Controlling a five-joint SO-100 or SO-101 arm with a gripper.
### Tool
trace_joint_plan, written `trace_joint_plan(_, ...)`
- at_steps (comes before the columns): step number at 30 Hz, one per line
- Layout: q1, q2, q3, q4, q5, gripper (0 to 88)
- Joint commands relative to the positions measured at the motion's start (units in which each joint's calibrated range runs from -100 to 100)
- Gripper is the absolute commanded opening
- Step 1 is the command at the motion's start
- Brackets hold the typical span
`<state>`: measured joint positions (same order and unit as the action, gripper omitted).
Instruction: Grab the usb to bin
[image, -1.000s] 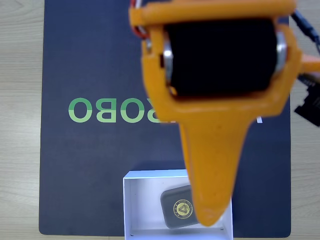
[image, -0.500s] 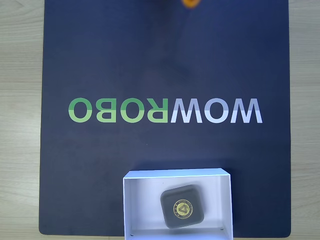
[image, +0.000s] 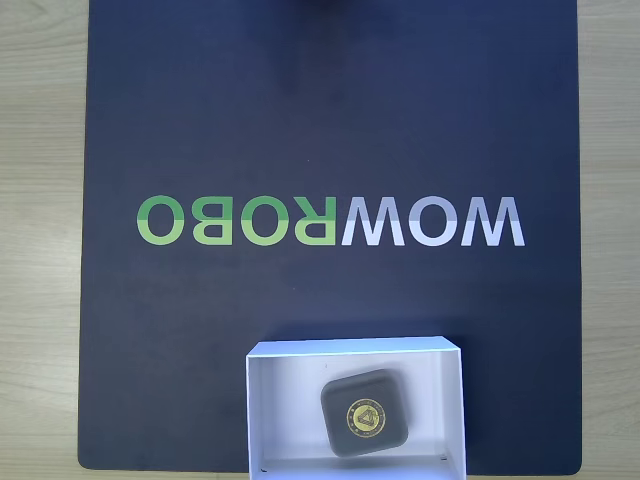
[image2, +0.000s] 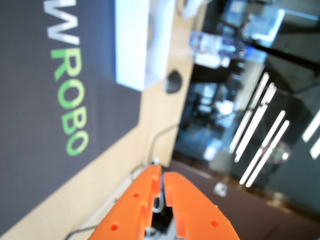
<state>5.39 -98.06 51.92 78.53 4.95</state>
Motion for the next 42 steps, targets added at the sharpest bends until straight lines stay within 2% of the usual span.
trace_joint_plan(1, 0.25, -0.59, 9.24, -4.46, 0.3, 0.9)
trace_joint_plan(6, 0.67, -1.18, 24.41, -16.33, 0.41, 0.9)
trace_joint_plan(13, 0.5, -1.18, 30.65, -15.46, 0.46, 0.9)
trace_joint_plan(22, 0.75, -1.26, 33.08, -2.37, -0.17, 0.9)
trace_joint_plan(42, 0.33, -1.18, 39.95, -4.9, 0.3, 0.9)
